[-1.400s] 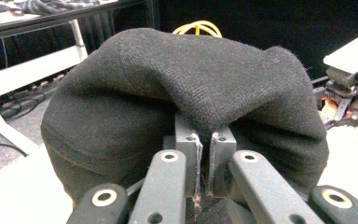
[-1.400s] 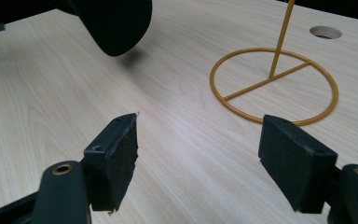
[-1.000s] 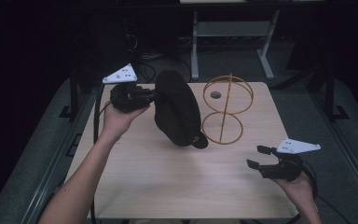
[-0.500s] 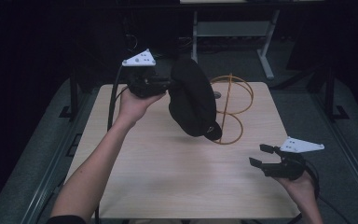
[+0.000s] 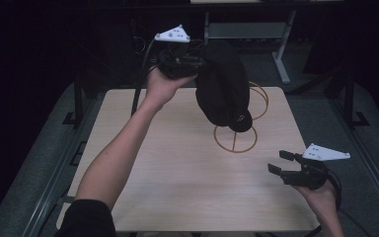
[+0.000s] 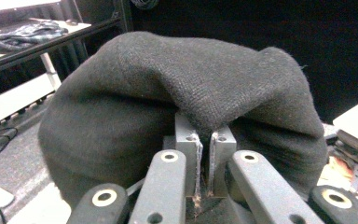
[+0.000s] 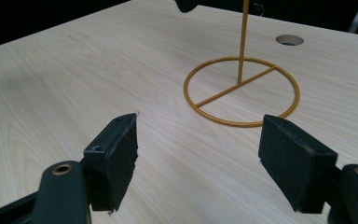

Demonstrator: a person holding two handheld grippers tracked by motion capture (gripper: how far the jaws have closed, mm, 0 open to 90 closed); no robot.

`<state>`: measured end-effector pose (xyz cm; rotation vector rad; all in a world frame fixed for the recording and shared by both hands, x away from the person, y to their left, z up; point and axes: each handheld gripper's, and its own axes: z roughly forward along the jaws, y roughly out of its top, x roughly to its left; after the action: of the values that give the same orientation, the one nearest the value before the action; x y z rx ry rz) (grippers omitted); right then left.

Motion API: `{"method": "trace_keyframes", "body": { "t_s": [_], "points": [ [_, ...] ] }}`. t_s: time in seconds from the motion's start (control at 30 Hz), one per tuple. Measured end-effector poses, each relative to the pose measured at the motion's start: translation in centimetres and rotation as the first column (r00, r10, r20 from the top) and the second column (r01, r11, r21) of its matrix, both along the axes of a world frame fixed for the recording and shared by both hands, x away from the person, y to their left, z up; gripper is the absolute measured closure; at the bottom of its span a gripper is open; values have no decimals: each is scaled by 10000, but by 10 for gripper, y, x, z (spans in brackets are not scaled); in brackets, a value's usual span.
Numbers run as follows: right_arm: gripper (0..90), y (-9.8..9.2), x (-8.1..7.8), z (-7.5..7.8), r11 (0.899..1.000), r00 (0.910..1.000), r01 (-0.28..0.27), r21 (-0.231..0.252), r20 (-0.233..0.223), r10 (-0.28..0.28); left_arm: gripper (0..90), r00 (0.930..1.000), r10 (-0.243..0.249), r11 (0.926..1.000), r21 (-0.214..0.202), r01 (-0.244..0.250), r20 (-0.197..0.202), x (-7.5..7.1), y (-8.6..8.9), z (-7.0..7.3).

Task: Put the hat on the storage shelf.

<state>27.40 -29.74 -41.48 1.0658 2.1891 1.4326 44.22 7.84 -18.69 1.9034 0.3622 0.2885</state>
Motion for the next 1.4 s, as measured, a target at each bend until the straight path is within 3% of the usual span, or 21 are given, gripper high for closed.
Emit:
{"method": "trace_keyframes", "body": {
  "t_s": [0.2, 0.5, 0.73, 0.77, 0.83, 0.97, 1.0, 1.07, 1.17, 1.4],
  "points": [
    [275, -1, 0, -2, 10000, 10000, 42, -27, -49, -42, 863, 9999, -162, 9992, 368, 162, 12, 14, -30, 3],
    [276, -6, 0, -4, 9998, 9999, 139, 104, -35, -138, 863, 9981, -255, 9973, 668, 292, -567, 32, -64, -12],
    [276, -5, 1, -6, 9999, 9999, 90, 77, -94, -89, 859, 9953, -284, 9914, 1245, 399, -929, 40, -90, -22],
    [277, -5, 1, -6, 9999, 9999, 77, 72, -93, -76, 856, 9952, -249, 9855, 1645, 403, -945, 42, -98, -25],
    [277, -4, 2, -7, 9999, 9998, 74, 93, -170, -73, 856, 9947, -326, 9803, 1910, 508, -973, 44, -106, -29],
    [277, -4, 2, -7, 9999, 9998, 50, 101, -169, -48, 859, 9943, -347, 9786, 1984, 544, -1012, 45, -111, -31],
    [277, -4, 2, -7, 9999, 9999, 63, 97, -153, -61, 853, 9931, -309, 9813, 1856, 516, -1127, 47, -112, -32],
    [277, -5, 3, -8, 9999, 9999, 61, 149, -148, -59, 824, 9922, -223, 9817, 1852, 449, -1226, 48, -114, -34],
    [277, -4, 4, -8, 9998, 9997, 62, 178, -252, -58, 701, 9867, -120, 9802, 1931, 436, -1620, 51, -117, -38],
    [277, -5, 5, -10, 9999, 9996, 52, 124, -285, -48, 554, 9878, -124, 9739, 2220, 472, -1554, 50, -124, -44]
  ]
}}
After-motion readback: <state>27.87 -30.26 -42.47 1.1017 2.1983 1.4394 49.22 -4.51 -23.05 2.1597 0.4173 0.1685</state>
